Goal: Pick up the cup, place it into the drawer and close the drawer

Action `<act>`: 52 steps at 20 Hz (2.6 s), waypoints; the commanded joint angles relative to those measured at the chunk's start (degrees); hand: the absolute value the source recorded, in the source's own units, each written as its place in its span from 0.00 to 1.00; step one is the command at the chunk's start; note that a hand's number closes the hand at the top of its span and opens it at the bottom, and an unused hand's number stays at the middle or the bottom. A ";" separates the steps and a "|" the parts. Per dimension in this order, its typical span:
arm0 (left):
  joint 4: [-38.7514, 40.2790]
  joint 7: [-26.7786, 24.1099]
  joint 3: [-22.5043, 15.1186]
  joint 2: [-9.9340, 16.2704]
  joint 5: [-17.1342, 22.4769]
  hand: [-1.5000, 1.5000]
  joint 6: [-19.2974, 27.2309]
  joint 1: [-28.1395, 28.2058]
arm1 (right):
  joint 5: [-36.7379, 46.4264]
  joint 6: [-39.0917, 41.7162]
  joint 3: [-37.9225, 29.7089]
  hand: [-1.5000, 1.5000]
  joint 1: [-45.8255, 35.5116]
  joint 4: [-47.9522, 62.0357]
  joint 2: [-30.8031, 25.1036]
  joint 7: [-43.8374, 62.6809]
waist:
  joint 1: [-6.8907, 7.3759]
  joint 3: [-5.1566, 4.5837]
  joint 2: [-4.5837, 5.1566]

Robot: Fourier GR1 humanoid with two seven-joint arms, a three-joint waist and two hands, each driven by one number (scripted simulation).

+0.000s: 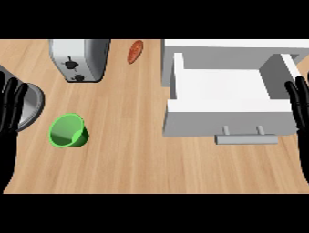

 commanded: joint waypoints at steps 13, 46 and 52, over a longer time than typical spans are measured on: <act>16.06 -0.34 13.26 -2.39 14.31 0.00 0.38 -2.69 | -2.97 5.01 1.79 0.00 -3.77 4.81 -1.52 7.49 | 0.91 2.00 -0.09; 83.37 -40.87 20.17 2.33 7.05 0.00 -2.90 -13.66 | -7.35 7.84 -5.73 0.00 -15.00 11.16 -3.83 11.34 | 0.56 1.96 -0.05; 99.35 -53.92 22.79 5.33 7.35 0.00 -6.16 -18.66 | -9.38 10.07 -8.24 0.00 -13.73 10.75 -5.71 9.46 | 0.17 1.91 0.05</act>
